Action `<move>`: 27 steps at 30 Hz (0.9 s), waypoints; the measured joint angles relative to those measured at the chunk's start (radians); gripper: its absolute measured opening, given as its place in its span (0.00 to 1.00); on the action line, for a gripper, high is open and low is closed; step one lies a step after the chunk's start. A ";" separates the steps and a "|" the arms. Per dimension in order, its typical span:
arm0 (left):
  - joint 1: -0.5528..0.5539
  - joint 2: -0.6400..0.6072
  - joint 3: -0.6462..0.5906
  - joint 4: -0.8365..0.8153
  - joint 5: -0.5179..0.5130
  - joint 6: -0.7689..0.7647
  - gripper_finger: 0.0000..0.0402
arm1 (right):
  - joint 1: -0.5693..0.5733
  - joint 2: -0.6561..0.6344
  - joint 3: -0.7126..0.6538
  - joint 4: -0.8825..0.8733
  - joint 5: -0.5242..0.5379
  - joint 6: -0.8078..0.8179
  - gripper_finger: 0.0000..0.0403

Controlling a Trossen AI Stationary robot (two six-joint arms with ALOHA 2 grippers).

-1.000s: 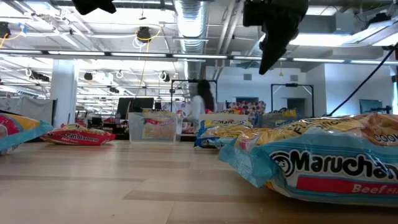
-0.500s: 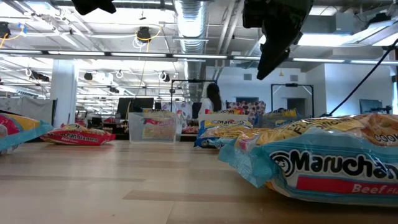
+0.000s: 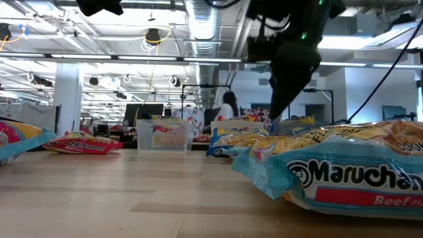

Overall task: Sort Maruchan noodles
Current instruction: Put the light blue noodle pack into the transparent bin

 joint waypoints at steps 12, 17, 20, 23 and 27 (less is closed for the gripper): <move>0.000 0.000 0.000 -0.004 -0.001 0.000 0.28 | -0.001 0.143 0.008 0.010 -0.055 0.004 0.59; 0.000 0.000 0.000 -0.004 -0.001 0.000 0.28 | -0.001 0.144 0.006 0.014 -0.058 0.042 0.55; 0.000 0.000 0.000 -0.004 -0.001 0.000 0.28 | -0.001 0.145 0.006 0.008 -0.068 0.063 0.45; 0.000 0.000 0.000 -0.004 -0.002 -0.015 0.28 | -0.002 0.146 0.006 0.011 -0.086 0.064 0.31; 0.000 0.000 0.000 -0.004 -0.002 -0.041 0.28 | -0.002 0.146 0.005 0.015 -0.099 0.095 0.10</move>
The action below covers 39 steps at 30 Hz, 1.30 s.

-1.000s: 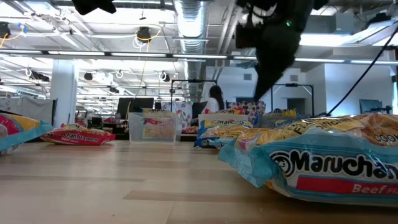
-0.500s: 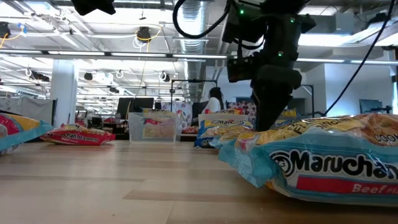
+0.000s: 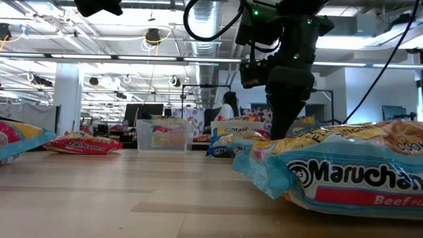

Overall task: Sort Maruchan noodles
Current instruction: Put the light blue noodle pack into the transparent bin

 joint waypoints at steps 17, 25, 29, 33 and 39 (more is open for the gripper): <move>0.056 0.000 0.000 0.001 0.000 -0.082 0.28 | 0.068 -0.066 0.118 -0.029 0.033 -0.054 0.01; 0.189 0.000 0.000 0.001 0.050 -0.203 0.28 | 0.095 -0.067 0.240 -0.027 0.117 -0.230 0.01; 0.272 0.000 0.000 0.001 0.091 -0.176 0.28 | 0.072 -0.068 0.298 -0.010 0.158 -0.327 0.01; 0.360 0.000 0.000 0.001 0.185 -0.080 0.28 | 0.031 -0.068 0.348 -0.010 0.182 -0.413 0.01; 0.493 0.000 0.000 0.013 0.331 0.022 0.30 | -0.040 -0.069 0.369 0.006 0.183 -0.516 0.01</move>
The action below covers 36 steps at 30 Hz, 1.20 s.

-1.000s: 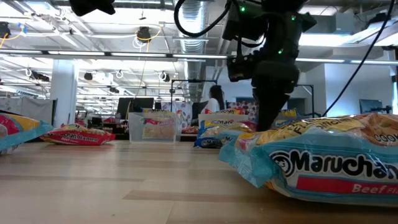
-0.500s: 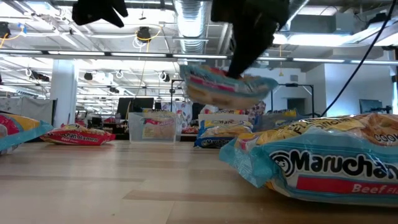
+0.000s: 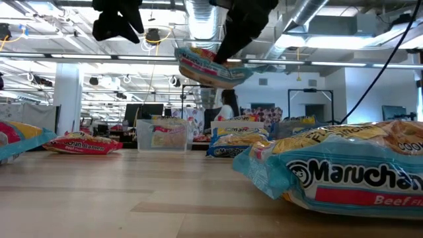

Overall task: Sort Maruchan noodles
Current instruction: Put the light blue noodle pack into the transparent bin

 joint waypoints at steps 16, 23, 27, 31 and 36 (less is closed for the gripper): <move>0.207 0.053 0.002 0.279 0.206 -0.145 0.46 | -0.030 0.000 0.001 0.058 0.025 -0.271 0.01; 0.259 0.116 0.000 0.285 0.273 -0.169 0.45 | -0.031 -0.001 0.001 0.127 0.087 -0.373 0.01; 0.282 0.147 0.000 0.298 0.325 -0.181 0.45 | -0.036 -0.001 0.001 0.160 0.141 -0.405 0.01; 0.291 0.166 0.000 0.349 0.354 -0.179 0.45 | -0.042 -0.002 0.002 0.172 0.165 -0.417 0.01; 0.296 0.174 0.000 0.353 0.355 -0.177 0.45 | -0.048 -0.002 0.001 0.175 0.186 -0.413 0.01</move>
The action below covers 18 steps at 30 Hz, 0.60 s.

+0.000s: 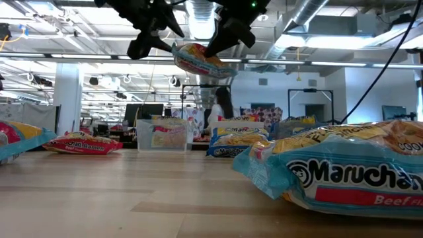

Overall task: Sort Maruchan noodles
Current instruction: Put the light blue noodle pack into the transparent bin

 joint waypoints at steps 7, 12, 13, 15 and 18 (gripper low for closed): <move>0.001 -0.001 0.000 -0.024 -0.004 0.000 0.45 | 0.019 0.000 0.000 0.002 0.061 0.003 0.01; 0.000 -0.001 0.000 -0.032 -0.003 0.000 0.45 | 0.032 0.000 0.000 0.003 0.095 0.021 0.01; 0.000 -0.001 0.000 -0.033 -0.003 0.000 0.45 | 0.032 0.000 0.000 -0.002 0.096 0.033 0.01; 0.000 -0.001 0.000 -0.032 -0.004 0.001 0.45 | 0.032 0.000 0.000 -0.006 0.096 0.052 0.01; 0.000 -0.001 0.000 -0.030 -0.004 0.001 0.45 | 0.031 0.000 0.000 0.004 0.097 0.057 0.01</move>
